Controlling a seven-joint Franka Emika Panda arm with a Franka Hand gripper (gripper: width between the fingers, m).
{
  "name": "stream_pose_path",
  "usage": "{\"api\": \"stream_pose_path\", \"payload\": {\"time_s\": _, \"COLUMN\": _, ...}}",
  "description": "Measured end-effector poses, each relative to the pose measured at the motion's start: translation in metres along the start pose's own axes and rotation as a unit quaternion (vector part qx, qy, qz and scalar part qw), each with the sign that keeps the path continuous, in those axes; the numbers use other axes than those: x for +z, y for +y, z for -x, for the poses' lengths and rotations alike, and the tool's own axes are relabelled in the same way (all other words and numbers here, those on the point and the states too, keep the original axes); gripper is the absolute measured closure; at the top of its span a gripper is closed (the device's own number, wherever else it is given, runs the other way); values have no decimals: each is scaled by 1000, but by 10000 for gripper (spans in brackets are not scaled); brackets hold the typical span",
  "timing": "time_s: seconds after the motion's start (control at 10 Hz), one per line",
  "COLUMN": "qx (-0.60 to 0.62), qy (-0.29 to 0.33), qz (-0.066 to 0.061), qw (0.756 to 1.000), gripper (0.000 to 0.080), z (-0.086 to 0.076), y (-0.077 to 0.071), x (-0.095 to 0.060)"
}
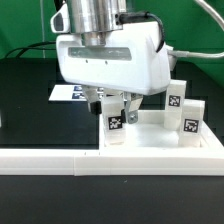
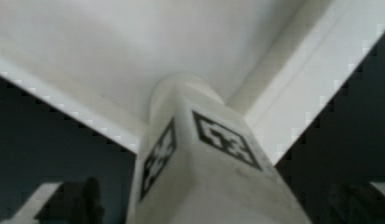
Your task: Assemble square table
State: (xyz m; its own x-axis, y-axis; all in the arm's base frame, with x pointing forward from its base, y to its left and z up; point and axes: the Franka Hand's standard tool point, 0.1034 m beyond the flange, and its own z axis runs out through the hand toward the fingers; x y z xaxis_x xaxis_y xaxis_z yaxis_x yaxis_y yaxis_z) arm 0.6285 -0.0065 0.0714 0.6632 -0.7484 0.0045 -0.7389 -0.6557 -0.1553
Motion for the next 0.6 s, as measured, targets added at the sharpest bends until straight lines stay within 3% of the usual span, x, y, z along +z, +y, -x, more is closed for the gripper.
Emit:
{"api": "stream_pose_path", "payload": {"time_s": 0.2, "qx": -74, "qy": 2, "qz": 2, "qw": 997, "gripper": 153, "z": -1, "y": 0, "x": -1}}
{"api": "stream_pose_path", "payload": {"time_s": 0.4, "qx": -283, "qy": 7, "qz": 15, "qw": 959, "gripper": 151, "z": 1, "y": -4, "x": -4}}
{"api": "stream_pose_path", "payload": {"time_s": 0.6, "qx": -359, "qy": 2, "qz": 19, "qw": 933, "gripper": 151, "z": 5, "y": -3, "x": -2}}
